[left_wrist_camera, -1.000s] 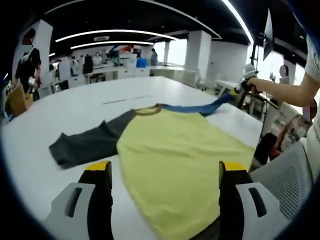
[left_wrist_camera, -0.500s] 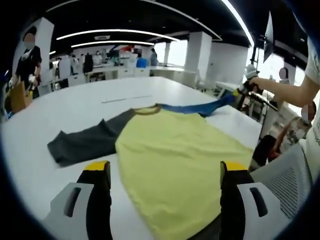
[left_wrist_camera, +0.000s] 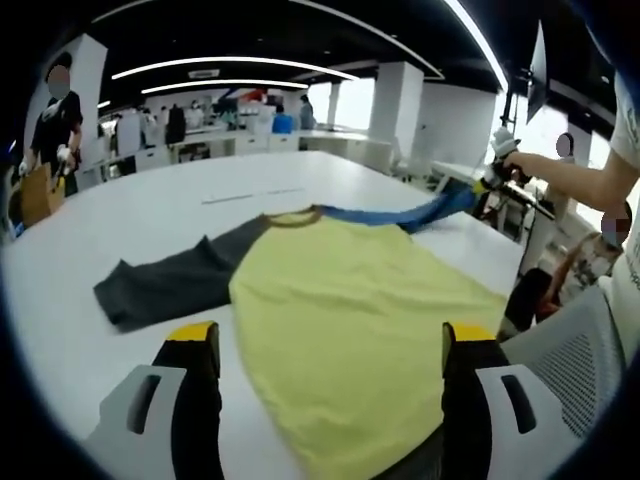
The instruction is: Fold the garment on the visible template until the final outline fits inside the template.
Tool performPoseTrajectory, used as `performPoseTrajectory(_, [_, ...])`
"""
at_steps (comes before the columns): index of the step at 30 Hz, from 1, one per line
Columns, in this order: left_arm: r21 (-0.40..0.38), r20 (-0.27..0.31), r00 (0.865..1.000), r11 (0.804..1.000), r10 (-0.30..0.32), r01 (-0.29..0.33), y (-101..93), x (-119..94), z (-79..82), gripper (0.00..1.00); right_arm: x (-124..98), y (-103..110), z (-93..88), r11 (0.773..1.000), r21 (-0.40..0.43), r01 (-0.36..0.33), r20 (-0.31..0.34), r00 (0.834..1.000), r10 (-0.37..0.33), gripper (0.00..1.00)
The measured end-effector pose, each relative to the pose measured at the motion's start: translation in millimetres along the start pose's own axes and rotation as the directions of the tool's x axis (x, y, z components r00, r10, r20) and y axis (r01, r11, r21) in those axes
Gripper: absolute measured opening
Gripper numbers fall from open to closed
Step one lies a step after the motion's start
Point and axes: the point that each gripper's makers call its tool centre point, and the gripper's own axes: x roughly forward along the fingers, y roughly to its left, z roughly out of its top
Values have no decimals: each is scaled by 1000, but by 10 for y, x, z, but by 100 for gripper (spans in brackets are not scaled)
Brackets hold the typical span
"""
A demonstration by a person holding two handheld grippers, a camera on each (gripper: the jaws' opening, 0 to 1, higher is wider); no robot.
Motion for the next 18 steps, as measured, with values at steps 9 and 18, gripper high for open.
performPoseTrajectory(9, [5,-8,1000,1000,-4,4,-8,-8,-10,88,383,-321,-300,1000,-12,23,-86,996,-24,0])
performPoseTrajectory(18, [11,-12,1000,1000,-5,5,-13,-10,-12,89,583,-427,-312,999,-19,33,-70,997,-35,0])
